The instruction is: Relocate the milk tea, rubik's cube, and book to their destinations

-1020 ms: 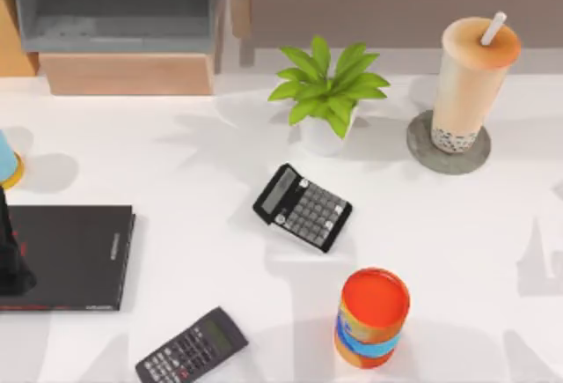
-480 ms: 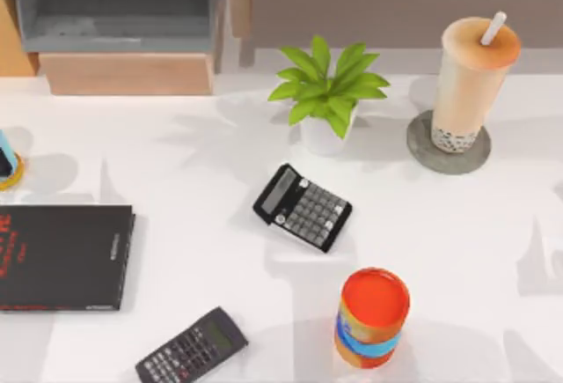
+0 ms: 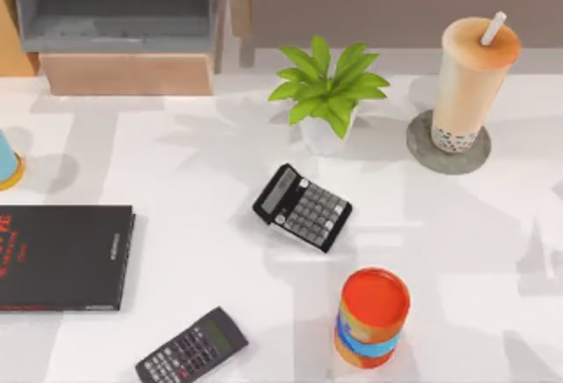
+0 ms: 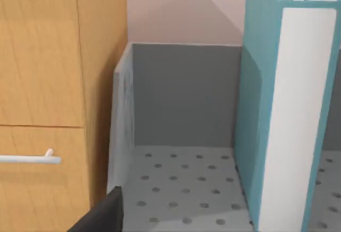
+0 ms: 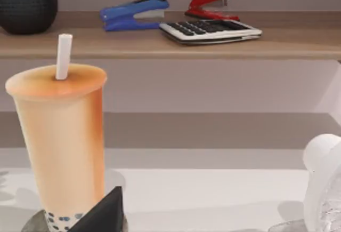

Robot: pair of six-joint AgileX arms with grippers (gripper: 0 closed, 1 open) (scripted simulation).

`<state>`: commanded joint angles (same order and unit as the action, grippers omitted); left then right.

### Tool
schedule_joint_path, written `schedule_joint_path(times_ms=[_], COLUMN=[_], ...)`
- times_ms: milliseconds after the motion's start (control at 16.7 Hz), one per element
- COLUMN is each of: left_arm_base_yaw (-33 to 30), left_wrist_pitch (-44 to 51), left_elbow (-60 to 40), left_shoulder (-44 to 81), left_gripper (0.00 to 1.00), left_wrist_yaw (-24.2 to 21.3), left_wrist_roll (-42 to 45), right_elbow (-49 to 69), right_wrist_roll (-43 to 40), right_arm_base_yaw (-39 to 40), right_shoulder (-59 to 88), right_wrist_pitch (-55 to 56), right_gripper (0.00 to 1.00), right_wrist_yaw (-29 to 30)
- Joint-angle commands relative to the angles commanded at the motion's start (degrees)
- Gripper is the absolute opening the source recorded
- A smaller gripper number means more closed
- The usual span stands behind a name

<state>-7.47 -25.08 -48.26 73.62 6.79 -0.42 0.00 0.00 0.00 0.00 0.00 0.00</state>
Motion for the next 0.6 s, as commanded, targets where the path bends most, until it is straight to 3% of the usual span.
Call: schedule_joint_path(times_ms=[360,600], left_arm_base_yaw=[-2.7,-4.0], left_wrist_pitch=[-8.6,-11.8], left_elbow=[-16.6,-22.6], left_shoulder=[25.8,34.4], left_gripper=[1.00,1.00], left_wrist_yaw=[2.3,2.7], left_wrist_roll=[-0.8,-0.3], right_elbow=[0.0,0.0], right_wrist_roll=[0.0,0.0], right_arm_base_yaw=[0.0,0.0], right_shoulder=[0.0,0.0], right_wrist_pitch=[0.0,0.0], right_gripper=[1.00,1.00], right_wrist_yaw=[0.0,0.0])
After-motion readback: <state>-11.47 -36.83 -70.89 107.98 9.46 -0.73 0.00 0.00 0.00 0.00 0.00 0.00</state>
